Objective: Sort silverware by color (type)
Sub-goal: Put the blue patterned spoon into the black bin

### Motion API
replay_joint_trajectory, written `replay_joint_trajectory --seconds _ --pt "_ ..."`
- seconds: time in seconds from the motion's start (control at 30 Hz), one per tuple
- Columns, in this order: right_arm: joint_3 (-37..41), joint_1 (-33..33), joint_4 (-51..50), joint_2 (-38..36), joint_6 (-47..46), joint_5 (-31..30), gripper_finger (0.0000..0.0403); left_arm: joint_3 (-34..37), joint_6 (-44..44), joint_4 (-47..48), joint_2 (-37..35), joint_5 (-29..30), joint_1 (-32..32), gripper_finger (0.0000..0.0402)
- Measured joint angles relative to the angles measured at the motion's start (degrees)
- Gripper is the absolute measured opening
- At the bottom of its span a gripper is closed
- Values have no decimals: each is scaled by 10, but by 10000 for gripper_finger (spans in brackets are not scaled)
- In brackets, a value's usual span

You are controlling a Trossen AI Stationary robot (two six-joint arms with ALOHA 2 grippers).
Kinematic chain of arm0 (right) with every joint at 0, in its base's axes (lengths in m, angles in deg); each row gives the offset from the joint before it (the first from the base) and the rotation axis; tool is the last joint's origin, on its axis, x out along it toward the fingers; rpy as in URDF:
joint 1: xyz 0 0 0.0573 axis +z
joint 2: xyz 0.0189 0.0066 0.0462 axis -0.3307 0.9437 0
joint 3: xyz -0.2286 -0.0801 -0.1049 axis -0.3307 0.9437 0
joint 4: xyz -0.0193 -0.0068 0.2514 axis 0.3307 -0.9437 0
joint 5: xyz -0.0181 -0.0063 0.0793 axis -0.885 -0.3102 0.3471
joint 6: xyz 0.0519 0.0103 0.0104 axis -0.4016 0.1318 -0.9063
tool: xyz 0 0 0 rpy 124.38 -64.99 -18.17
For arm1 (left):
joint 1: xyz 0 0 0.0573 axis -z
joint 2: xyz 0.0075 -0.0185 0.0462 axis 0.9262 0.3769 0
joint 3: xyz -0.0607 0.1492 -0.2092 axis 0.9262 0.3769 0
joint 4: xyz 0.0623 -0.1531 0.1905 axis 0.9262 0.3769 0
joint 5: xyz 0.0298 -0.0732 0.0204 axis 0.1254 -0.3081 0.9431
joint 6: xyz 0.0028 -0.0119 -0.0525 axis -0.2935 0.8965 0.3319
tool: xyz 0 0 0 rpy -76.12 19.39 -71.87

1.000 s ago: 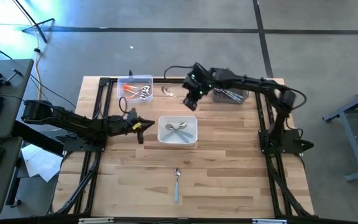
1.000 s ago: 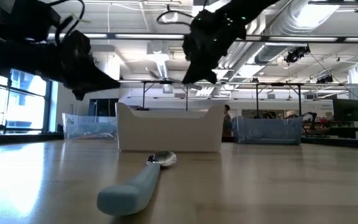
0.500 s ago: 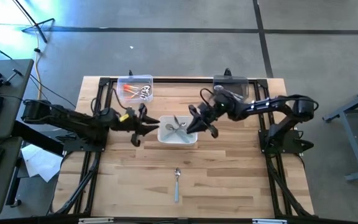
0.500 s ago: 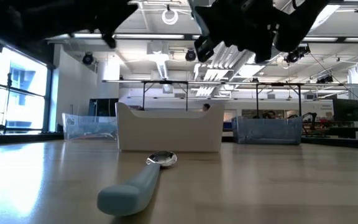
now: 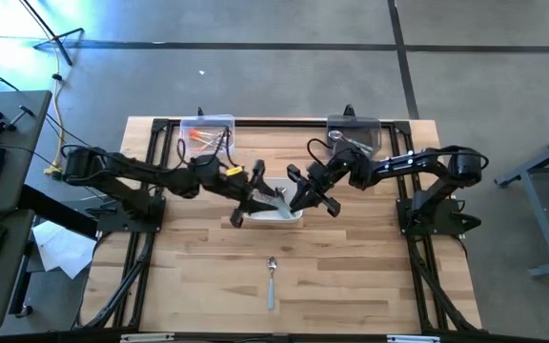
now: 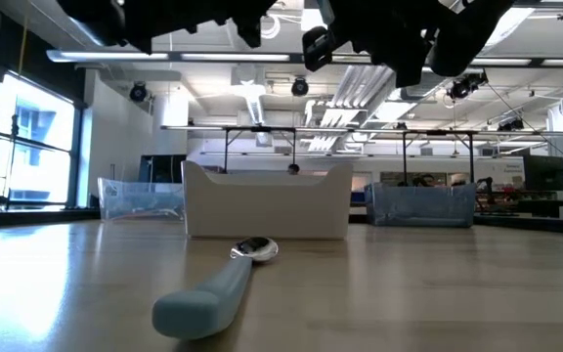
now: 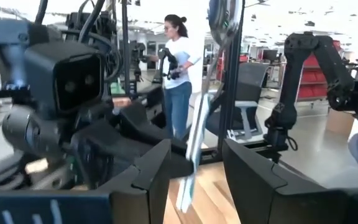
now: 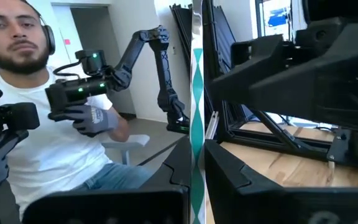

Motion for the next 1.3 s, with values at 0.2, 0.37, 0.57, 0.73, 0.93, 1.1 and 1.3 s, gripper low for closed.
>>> replay_joint_trajectory --seconds 0.2,0.37,0.57,0.73,0.93,1.1,1.3 --pt "0 0 -5 0 0 -6 14 -40 -12 -1 34 0 0 136" --pt "0 0 -14 0 0 -26 14 -67 -22 -2 54 -32 0 135" --pt "0 -1 -24 0 0 -28 14 -75 -23 -1 59 -34 -1 84" --pt "0 -15 -38 0 -4 -32 25 -75 -11 0 57 -45 -13 13" --pt "0 -43 -87 -6 -6 -92 79 -75 31 0 47 -33 -33 8" --pt "0 -62 -230 -75 65 -188 137 -75 40 1 46 -9 -50 8" --pt "0 -44 -456 -203 145 -497 190 -63 43 -8 46 98 -59 7"
